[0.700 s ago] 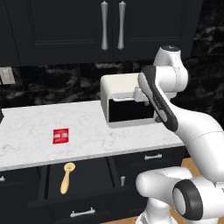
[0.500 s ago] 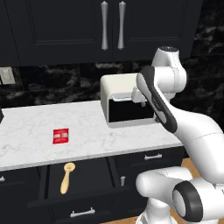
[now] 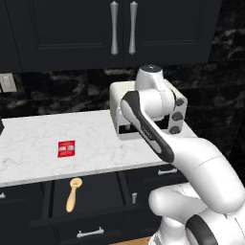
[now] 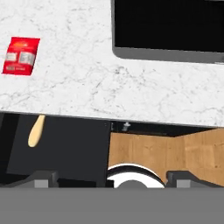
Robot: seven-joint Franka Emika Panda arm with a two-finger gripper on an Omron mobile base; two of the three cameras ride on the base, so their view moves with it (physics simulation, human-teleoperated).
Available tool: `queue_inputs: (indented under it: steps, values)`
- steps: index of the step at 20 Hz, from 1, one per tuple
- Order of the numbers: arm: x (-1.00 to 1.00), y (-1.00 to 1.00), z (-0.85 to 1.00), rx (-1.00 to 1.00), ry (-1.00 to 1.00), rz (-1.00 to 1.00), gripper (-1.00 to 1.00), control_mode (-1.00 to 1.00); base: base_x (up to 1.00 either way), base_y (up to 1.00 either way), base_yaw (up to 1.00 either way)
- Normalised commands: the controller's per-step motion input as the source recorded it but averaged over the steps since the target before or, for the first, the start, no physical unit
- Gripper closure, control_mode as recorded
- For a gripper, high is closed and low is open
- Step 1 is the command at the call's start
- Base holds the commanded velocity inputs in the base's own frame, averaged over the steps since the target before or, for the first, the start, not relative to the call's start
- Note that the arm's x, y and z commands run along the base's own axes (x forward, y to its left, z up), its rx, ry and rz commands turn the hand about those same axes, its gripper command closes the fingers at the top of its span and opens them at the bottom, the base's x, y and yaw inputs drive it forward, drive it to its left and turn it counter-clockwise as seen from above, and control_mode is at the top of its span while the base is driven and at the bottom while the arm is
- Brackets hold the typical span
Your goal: Pick the pizza cutter from the drawer and place it on the counter.
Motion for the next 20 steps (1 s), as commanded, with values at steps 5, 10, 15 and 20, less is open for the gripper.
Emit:
queue_inputs:
  steps: [5, 10, 15, 20]
  values:
    - [0.00, 0.56, -0.41, 0.00, 0.01, 0.00, -1.00, -1.00, 0.00, 0.00, 0.00]
    - [0.00, 0.22, -0.46, 0.00, 0.00, 0.00, -1.00, -1.00, 0.00, 0.00, 0.00]
    - [-0.07, 0.28, -0.51, 0.00, 0.00, 0.00, -1.00, -1.00, 0.00, 0.00, 0.00]
    - [-0.08, 0.30, -0.40, 0.00, 0.01, 0.00, -1.00, -1.00, 0.00, 0.00, 0.00]
